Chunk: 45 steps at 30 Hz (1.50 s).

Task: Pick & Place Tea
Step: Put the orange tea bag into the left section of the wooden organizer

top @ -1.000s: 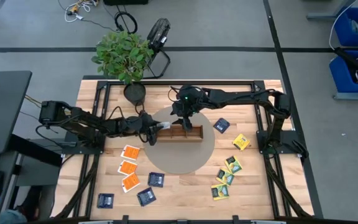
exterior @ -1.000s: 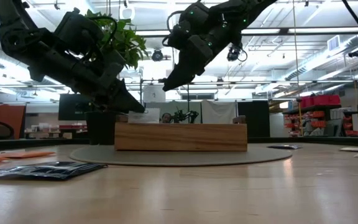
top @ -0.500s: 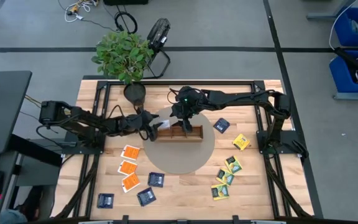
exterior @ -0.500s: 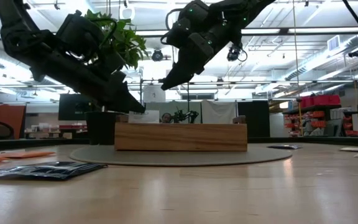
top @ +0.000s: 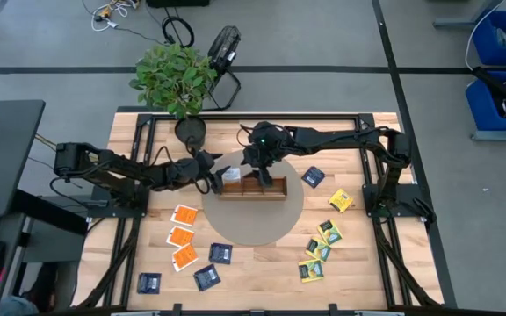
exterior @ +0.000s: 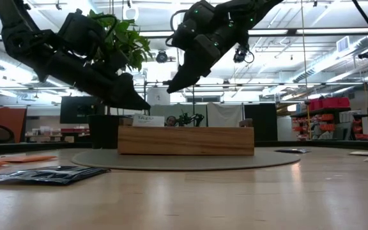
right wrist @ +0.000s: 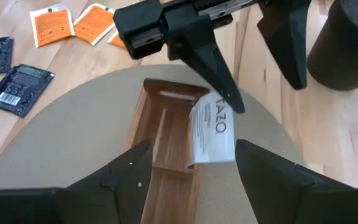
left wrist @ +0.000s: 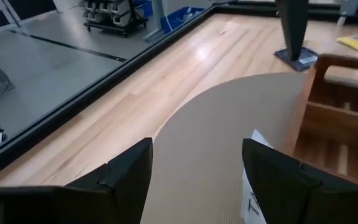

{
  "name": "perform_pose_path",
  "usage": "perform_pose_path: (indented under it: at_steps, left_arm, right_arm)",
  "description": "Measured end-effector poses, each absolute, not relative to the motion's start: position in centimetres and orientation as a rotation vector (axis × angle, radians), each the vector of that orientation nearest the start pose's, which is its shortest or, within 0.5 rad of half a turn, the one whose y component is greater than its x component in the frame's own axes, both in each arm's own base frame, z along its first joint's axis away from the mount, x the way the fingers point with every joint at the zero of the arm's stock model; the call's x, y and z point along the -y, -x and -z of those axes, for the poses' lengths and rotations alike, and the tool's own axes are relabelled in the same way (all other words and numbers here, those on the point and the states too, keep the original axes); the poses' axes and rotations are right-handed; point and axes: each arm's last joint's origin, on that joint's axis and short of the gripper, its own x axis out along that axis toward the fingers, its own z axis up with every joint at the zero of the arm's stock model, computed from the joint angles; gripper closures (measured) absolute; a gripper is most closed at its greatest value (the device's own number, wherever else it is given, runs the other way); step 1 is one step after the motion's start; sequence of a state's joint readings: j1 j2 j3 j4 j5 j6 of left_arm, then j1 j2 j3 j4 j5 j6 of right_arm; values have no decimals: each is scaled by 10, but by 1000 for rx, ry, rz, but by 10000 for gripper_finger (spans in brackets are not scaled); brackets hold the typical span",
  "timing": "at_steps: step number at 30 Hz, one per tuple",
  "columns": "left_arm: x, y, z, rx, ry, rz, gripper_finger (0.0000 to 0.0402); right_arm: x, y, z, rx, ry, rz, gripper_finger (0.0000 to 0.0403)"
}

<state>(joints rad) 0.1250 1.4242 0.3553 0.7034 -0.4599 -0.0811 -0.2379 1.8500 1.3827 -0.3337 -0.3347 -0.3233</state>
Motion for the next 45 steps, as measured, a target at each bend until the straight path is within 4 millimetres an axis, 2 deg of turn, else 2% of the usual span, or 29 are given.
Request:
perform_pose_path:
  at_steps: [7, 11, 15, 18, 21, 23, 28, 33, 39, 45]
  left_arm:
    - [-34, -236, -147, -347, -33, -607, 147]
    - [-31, -231, -159, -326, -70, -628, 147]
    - [-27, -219, -174, -321, -65, -618, 147]
    - [-26, -209, -179, -353, -26, -624, 147]
    - [-21, -201, -178, -357, 23, -612, 147]
    - [-15, -195, -170, -367, 43, -588, 147]
    - [-3, -187, -156, -382, 100, -556, 147]
    - [12, -186, -157, -371, 131, -488, 147]
    - [25, -181, -152, -389, 165, -511, 148]
    - [29, -170, -138, -500, 269, -572, 148]
  right_arm:
    - [84, -387, -225, -851, 72, -241, 163]
    - [83, -382, -224, -904, 60, -249, 163]
    - [82, -372, -234, -946, 67, -199, 163]
    - [81, -360, -249, -953, 61, -158, 169]
    - [77, -342, -260, -956, 20, -134, 183]
    - [73, -327, -260, -970, -12, -95, 192]
    - [66, -286, -246, -1007, -92, 54, 210]
    - [54, -259, -234, -931, -180, 106, 221]
    - [29, -237, -218, -833, -170, 114, 228]
    - [11, -230, -206, -742, -121, 101, 232]
